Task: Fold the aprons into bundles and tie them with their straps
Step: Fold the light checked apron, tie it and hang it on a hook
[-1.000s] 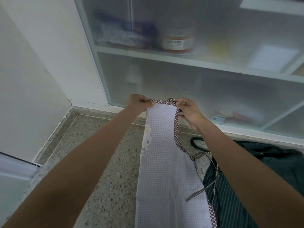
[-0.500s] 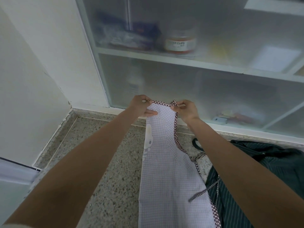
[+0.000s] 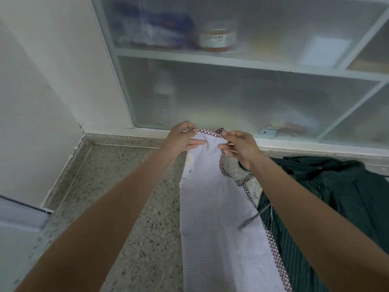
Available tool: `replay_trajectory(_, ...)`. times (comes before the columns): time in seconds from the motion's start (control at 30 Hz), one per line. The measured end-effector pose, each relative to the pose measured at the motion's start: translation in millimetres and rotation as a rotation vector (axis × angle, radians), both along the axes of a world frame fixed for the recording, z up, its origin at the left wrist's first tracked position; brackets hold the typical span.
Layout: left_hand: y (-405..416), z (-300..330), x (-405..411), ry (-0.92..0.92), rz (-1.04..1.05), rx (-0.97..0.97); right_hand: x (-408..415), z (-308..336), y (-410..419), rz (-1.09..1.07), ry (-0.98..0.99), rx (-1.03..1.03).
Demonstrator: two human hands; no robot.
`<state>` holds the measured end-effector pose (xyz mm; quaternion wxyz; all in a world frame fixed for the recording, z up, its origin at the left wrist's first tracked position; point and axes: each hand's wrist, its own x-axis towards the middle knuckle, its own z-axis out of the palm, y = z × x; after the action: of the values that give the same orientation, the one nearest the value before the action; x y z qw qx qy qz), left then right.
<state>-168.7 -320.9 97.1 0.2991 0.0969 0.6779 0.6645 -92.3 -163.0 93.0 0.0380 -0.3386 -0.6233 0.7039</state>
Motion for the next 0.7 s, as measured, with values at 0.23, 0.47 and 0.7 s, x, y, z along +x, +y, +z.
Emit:
replay_trajectory(0.23, -13.4, 0.6, 60.3, 0.025, 0.049, -0.012, 62.9, 3.4, -17.9, -0.003, -0.024, 0.108)
replay_trajectory(0.47, -35.2, -3.2, 158.2, 0.098, 0.14, -0.01, 161.9, -1.1, -43.3, 0.013, 0.013, 0.111)
replay_trajectory(0.7, -69.4, -14.0, 257.4, 0.059, 0.162, -0.102, 259.3, -12.2, -77.4, 0.003, 0.033, 0.056)
